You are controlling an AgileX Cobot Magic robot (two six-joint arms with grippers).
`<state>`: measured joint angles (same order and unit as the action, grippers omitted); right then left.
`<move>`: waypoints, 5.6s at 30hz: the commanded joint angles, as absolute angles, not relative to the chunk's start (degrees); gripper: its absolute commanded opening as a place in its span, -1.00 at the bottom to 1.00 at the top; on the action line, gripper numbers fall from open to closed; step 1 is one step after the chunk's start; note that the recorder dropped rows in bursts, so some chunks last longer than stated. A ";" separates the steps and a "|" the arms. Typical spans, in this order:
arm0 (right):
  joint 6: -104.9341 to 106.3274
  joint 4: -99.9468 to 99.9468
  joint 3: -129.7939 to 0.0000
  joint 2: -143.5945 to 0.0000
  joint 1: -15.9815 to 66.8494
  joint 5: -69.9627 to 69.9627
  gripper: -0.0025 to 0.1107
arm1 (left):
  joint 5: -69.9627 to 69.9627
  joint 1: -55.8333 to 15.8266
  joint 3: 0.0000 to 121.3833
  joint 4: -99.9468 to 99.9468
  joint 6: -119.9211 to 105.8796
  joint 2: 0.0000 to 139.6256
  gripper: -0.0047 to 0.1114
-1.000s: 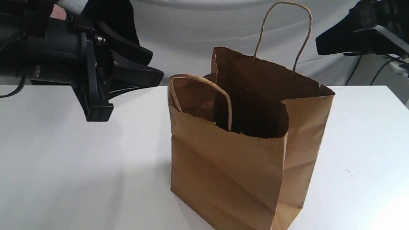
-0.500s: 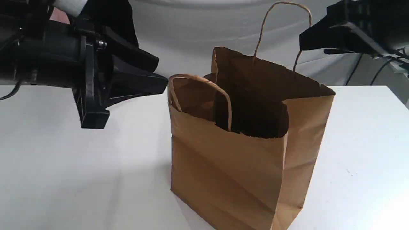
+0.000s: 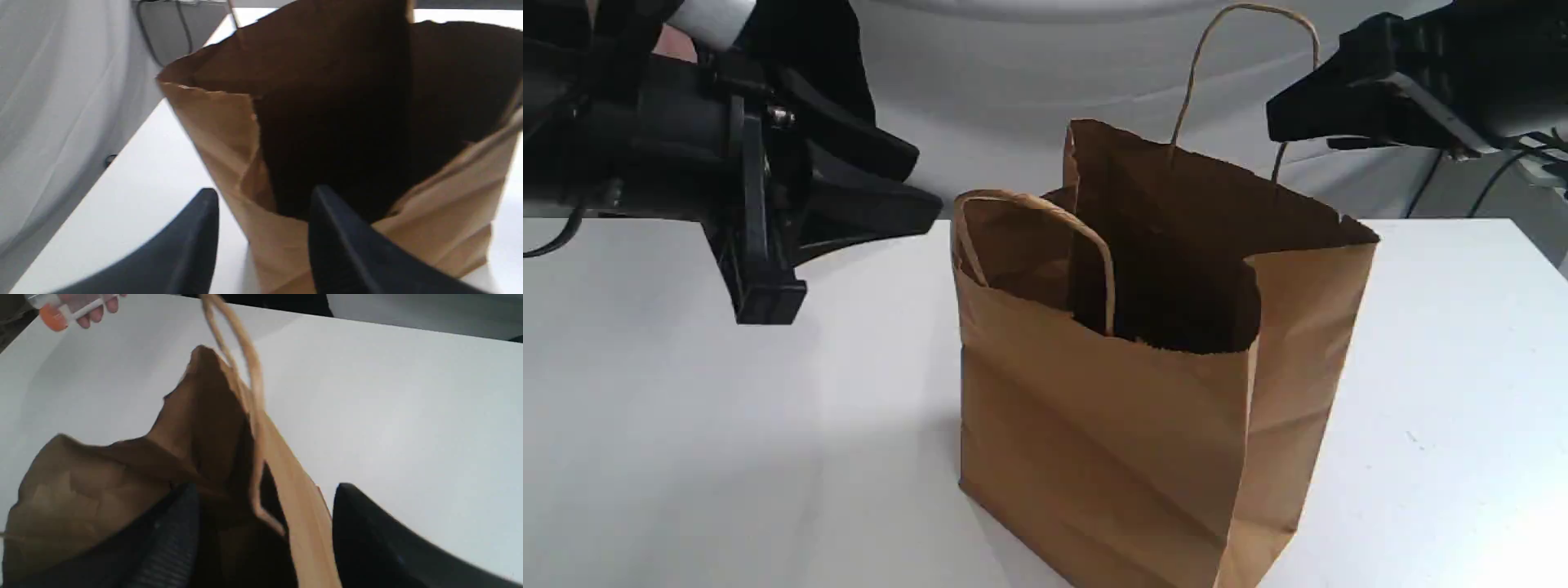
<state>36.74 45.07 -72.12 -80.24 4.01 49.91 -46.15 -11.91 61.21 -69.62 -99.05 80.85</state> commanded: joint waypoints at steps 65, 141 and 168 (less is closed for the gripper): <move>29.09 35.41 -72.44 -66.08 4.02 69.96 -0.07 | -69.96 -18.74 121.01 -78.19 -85.18 126.05 -0.40; 45.17 17.74 -72.44 -78.24 32.76 54.57 -0.13 | -65.96 -20.53 121.61 -79.01 -84.19 129.36 -0.92; 44.76 14.99 -72.44 -81.34 32.76 54.80 -0.34 | -65.54 -18.25 121.61 -79.04 -82.73 129.36 -0.92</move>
